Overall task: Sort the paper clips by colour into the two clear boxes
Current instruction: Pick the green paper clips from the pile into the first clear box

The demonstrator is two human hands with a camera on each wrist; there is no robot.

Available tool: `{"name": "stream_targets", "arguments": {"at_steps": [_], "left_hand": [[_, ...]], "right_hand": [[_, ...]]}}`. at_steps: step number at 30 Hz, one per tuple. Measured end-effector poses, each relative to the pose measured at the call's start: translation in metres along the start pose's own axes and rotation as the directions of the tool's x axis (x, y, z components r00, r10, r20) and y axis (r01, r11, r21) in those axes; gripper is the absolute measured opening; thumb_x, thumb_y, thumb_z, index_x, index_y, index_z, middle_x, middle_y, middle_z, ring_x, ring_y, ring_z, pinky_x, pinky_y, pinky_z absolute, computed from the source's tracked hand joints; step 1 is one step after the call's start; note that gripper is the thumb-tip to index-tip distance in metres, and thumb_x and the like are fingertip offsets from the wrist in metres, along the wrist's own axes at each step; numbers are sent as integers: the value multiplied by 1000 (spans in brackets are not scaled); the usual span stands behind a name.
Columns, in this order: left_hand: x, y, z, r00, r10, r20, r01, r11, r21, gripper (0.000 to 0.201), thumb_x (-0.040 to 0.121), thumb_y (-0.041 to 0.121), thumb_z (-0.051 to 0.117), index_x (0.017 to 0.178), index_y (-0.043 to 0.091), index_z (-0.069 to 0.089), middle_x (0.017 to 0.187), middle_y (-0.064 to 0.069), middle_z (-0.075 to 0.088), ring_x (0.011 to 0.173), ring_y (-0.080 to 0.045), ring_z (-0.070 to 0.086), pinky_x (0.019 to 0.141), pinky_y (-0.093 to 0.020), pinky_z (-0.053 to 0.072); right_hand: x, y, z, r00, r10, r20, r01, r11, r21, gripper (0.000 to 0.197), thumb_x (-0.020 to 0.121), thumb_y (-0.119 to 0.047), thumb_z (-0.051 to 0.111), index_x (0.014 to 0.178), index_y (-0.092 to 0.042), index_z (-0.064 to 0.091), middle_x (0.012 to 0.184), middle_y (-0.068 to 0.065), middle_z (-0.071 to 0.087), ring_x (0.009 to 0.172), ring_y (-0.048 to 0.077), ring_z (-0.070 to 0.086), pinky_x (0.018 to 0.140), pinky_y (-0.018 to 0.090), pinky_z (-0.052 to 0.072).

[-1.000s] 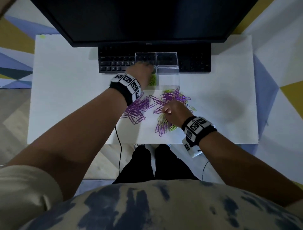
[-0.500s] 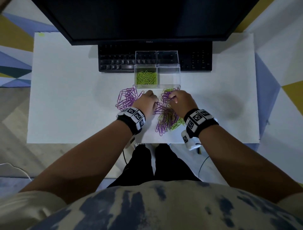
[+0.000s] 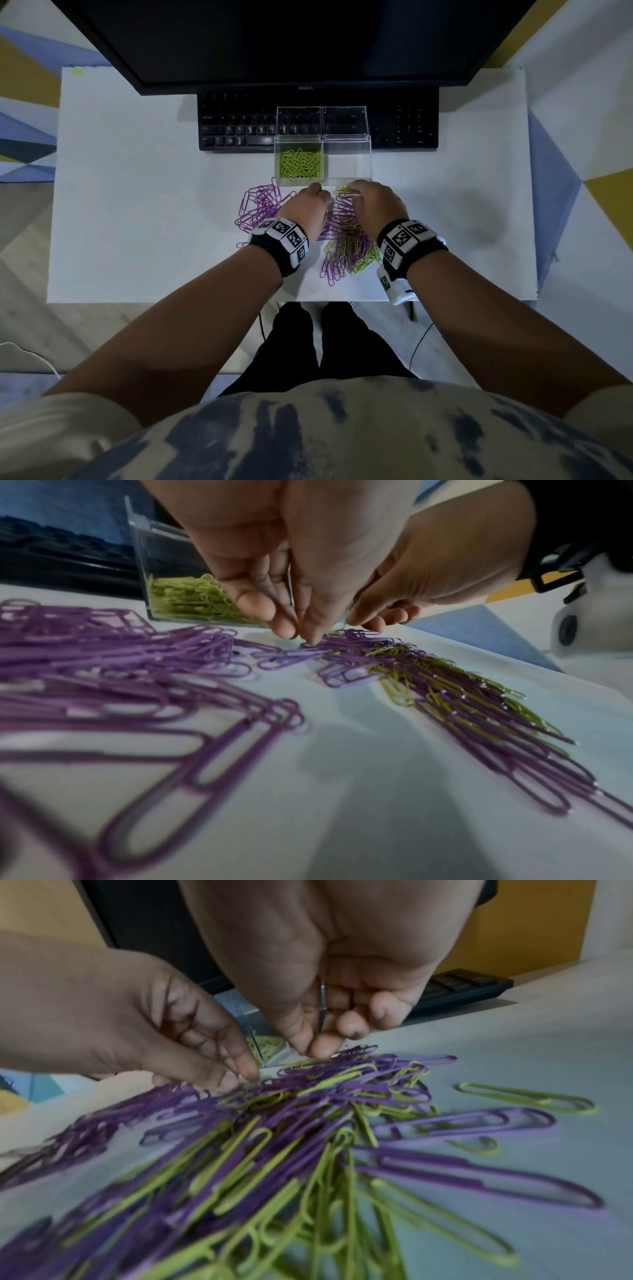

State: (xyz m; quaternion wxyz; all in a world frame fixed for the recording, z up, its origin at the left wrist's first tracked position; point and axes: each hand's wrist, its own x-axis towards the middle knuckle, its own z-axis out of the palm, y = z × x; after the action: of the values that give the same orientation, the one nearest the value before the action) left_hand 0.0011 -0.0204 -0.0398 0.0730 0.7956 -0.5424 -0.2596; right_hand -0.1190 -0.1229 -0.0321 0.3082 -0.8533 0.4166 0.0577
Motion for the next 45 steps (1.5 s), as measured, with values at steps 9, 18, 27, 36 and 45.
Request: {"name": "stream_targets", "arguments": {"at_steps": [9, 18, 27, 36, 45], "left_hand": [[-7, -12, 5, 999, -31, 24, 32, 998, -51, 12, 88, 4, 53, 97, 9, 60, 106, -10, 51, 93, -28, 57, 78, -42, 53], [-18, -29, -5, 1000, 20, 6, -20, 999, -29, 15, 85, 0, 50, 96, 6, 59, 104, -12, 53, 96, -26, 54, 83, -36, 49], [-5, -5, 2, 993, 53, 103, -59, 997, 57, 32, 89, 4, 55, 120, 13, 55, 118, -5, 46, 113, -23, 50, 91, -39, 50], [-8, -7, -6, 999, -15, 52, 20, 995, -94, 20, 92, 8, 47, 110, -1, 50, 111, -15, 52, 98, -27, 54, 84, -31, 45], [-9, 2, -3, 982, -184, -37, 145, 869, -474, 12, 97, 11, 37, 100, 11, 48, 88, -8, 65, 53, -12, 51, 49, -25, 38]], "right_hand": [[4, 3, 14, 997, -12, -71, 6, 996, -86, 21, 93, -27, 51, 106, -16, 63, 101, 8, 69, 93, 30, 62, 78, 35, 49], [-1, 12, 3, 994, 101, -33, -90, 964, 249, 14, 86, -19, 52, 73, -19, 58, 61, -13, 50, 60, 5, 49, 60, 19, 39], [-7, 27, -13, 950, 286, 127, -271, 550, 790, 4, 77, -4, 69, 78, -5, 65, 73, 10, 68, 65, 17, 63, 70, 33, 55], [-4, 16, -15, 915, 253, 316, -378, 254, 890, 19, 88, -11, 51, 78, -4, 65, 69, 7, 55, 57, 16, 49, 53, 26, 39], [-4, 9, 7, 997, 58, -56, -46, 977, 207, 20, 94, -19, 46, 91, -12, 65, 93, 5, 68, 84, 23, 63, 76, 32, 52]]}}
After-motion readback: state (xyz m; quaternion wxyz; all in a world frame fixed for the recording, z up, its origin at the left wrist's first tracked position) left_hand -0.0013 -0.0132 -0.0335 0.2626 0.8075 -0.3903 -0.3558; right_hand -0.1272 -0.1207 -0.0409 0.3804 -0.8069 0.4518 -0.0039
